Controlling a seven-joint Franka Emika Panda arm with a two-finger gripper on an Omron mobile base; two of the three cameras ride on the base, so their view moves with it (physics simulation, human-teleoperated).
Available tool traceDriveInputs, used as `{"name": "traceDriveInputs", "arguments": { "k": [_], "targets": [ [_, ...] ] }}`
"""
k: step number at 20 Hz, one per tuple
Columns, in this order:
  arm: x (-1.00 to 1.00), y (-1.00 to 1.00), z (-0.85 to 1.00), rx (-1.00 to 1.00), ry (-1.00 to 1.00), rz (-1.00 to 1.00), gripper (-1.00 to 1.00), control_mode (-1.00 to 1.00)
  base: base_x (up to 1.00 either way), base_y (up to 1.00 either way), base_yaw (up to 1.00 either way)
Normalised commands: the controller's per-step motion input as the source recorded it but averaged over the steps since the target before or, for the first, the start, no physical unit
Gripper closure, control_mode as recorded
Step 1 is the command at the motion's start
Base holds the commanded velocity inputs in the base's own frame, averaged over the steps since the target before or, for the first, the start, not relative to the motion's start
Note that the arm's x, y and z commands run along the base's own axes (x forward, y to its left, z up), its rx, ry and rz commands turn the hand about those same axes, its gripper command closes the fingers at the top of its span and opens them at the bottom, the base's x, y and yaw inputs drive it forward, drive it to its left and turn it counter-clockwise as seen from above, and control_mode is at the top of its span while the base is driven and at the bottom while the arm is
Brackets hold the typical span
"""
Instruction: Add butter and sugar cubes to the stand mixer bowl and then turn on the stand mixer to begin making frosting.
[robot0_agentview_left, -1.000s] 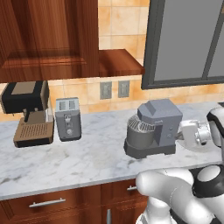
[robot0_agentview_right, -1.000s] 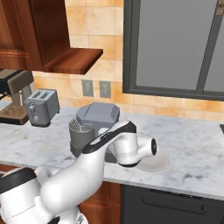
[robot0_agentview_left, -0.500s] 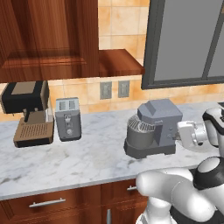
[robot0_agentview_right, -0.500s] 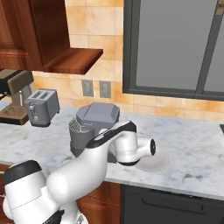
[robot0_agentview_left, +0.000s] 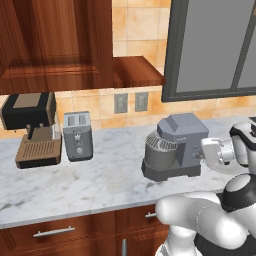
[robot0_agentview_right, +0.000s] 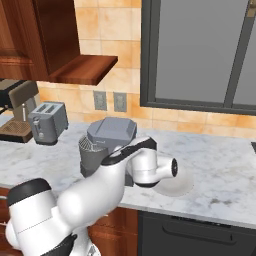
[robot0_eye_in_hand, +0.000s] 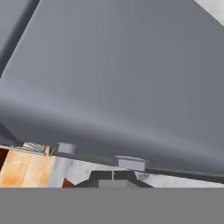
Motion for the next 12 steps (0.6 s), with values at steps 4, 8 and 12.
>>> {"name": "traceDriveInputs", "arguments": {
  "k": [4, 8, 12],
  "targets": [
    [0.24, 0.0, -0.09, 0.0, -0.01, 0.0, 1.0, -1.0, 0.0, 0.0, 0.0],
    [0.21, 0.0, -0.16, 0.0, 0.0, 0.0, 1.0, -1.0, 0.0, 0.0, 0.0],
    [0.14, 0.0, -0.13, 0.0, 0.0, 0.0, 1.0, -1.0, 0.0, 0.0, 0.0]
  ]
}}
